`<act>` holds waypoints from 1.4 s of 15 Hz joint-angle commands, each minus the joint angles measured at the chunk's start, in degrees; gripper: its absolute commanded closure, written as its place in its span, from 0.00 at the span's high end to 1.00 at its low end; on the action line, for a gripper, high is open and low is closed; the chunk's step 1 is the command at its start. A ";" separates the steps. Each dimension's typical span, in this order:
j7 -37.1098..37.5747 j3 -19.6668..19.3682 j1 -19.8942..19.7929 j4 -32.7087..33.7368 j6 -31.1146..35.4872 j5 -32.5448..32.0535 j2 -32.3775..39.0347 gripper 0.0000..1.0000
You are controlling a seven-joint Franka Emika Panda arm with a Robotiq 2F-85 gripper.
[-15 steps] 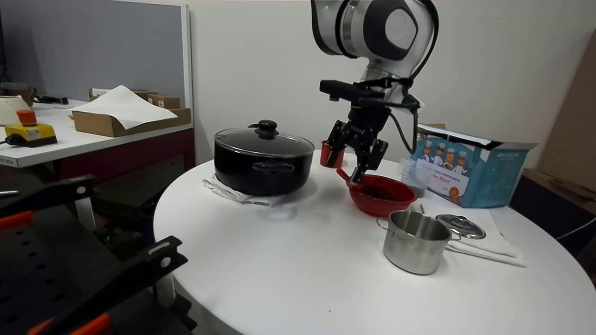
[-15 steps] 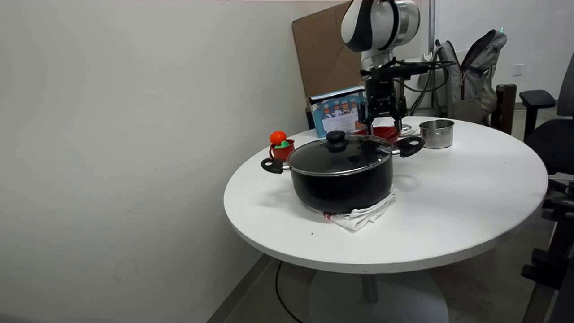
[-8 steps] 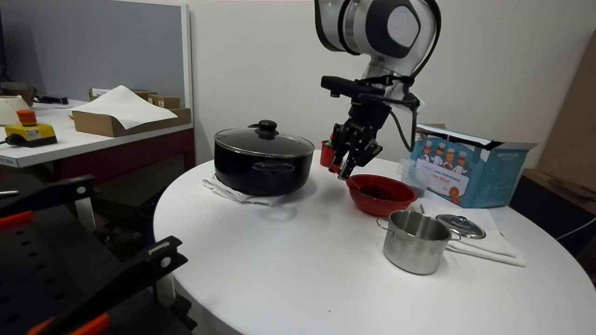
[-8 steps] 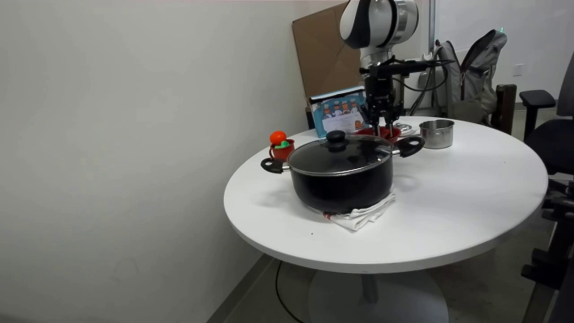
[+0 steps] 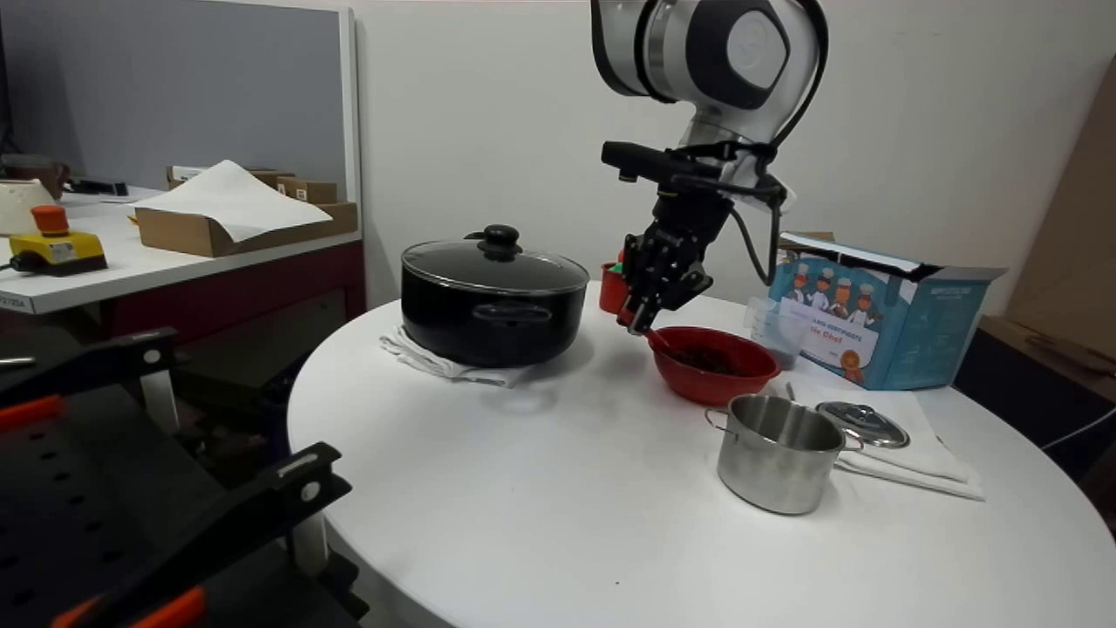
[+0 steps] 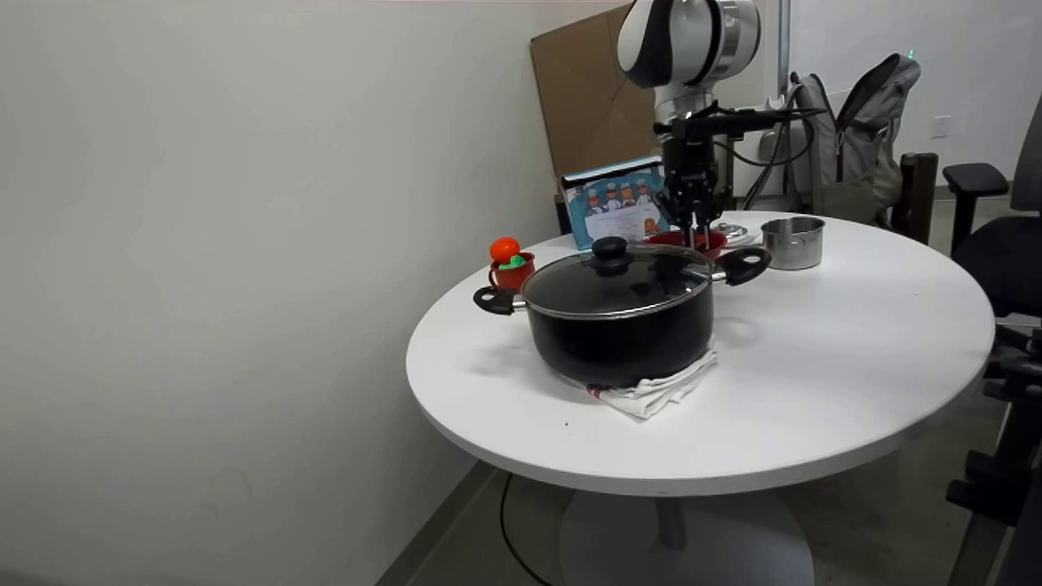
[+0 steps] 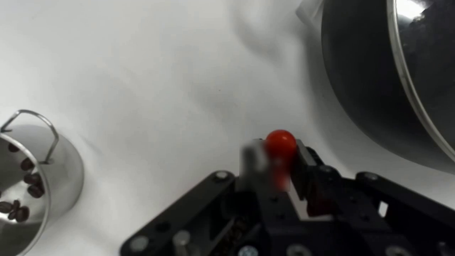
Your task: Put a spoonful of the things in the red bowl into the small pot, then cover it and then uncover the big pot
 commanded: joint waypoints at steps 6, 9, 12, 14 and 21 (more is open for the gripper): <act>1.34 -0.91 0.40 0.26 -1.59 -0.88 -0.73 0.11; 1.60 -1.98 1.60 -0.89 -0.62 -3.19 -0.97 0.11; 1.62 -2.66 2.91 -2.47 0.28 -6.17 -1.30 0.11; 1.60 -2.84 3.84 -3.65 0.89 -8.22 -1.62 0.11; 2.68 -3.27 7.23 -7.17 3.54 -13.72 -3.54 0.11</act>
